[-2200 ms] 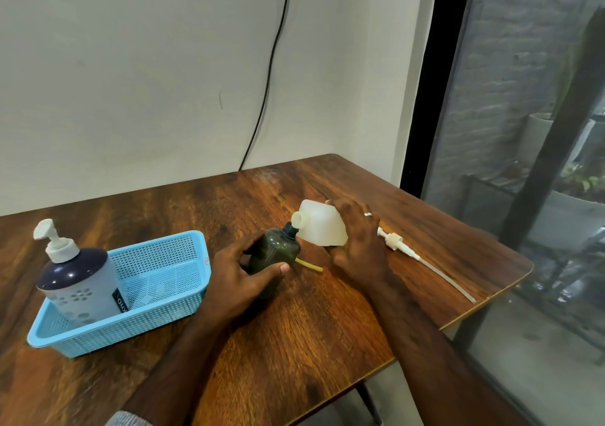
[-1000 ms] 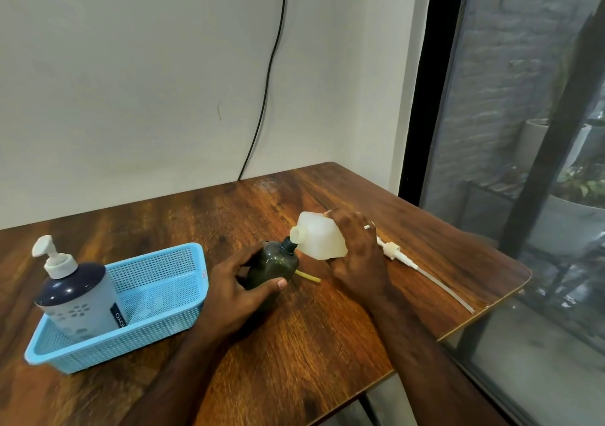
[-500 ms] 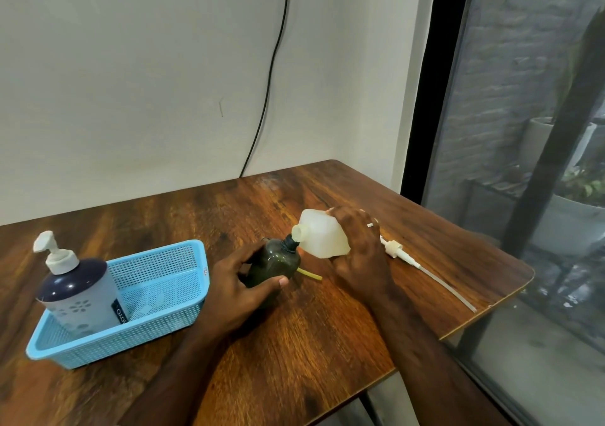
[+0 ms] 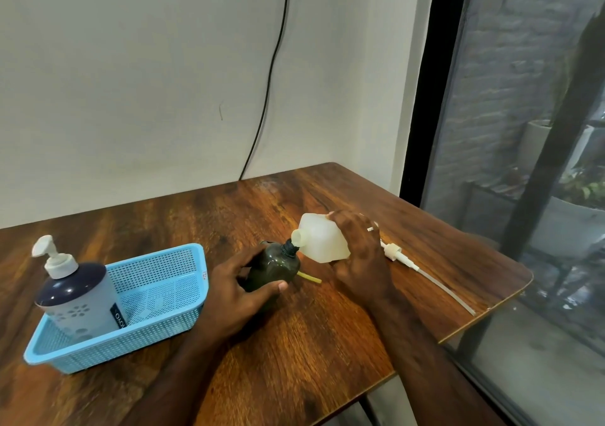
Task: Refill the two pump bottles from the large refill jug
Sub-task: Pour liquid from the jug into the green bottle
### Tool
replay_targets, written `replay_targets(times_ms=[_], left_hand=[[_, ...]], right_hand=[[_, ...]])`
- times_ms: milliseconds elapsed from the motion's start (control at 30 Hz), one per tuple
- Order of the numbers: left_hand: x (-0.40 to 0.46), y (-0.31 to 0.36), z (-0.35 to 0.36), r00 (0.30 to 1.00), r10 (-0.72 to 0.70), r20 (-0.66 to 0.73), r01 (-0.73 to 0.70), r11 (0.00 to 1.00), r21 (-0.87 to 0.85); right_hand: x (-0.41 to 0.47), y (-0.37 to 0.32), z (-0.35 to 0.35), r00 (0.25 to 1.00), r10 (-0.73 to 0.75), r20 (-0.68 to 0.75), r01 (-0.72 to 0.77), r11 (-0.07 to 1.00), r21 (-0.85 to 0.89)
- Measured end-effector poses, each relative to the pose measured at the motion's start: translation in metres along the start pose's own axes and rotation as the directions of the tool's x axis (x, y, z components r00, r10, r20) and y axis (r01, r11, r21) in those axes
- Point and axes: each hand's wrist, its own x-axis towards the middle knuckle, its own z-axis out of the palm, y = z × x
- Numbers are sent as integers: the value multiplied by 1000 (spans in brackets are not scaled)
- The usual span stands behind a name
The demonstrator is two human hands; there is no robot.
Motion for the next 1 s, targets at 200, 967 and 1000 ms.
replay_targets(times_ms=[200,967,1000], left_hand=[[-2,5,0,1000,0,-1,0,1000,-10],[-3,0,2,999,-39,-12,38,999,-26],[-3,-1,2,999,-39,-10,38,999,-29]], right_hand=[[-2,-5,-6,1000,-17,-18,17,1000,-2],[-4,-4,-7,1000,-23,-14,23,1000,-4],[-4,-3,-6,1000,-21,-9,21,1000,-6]])
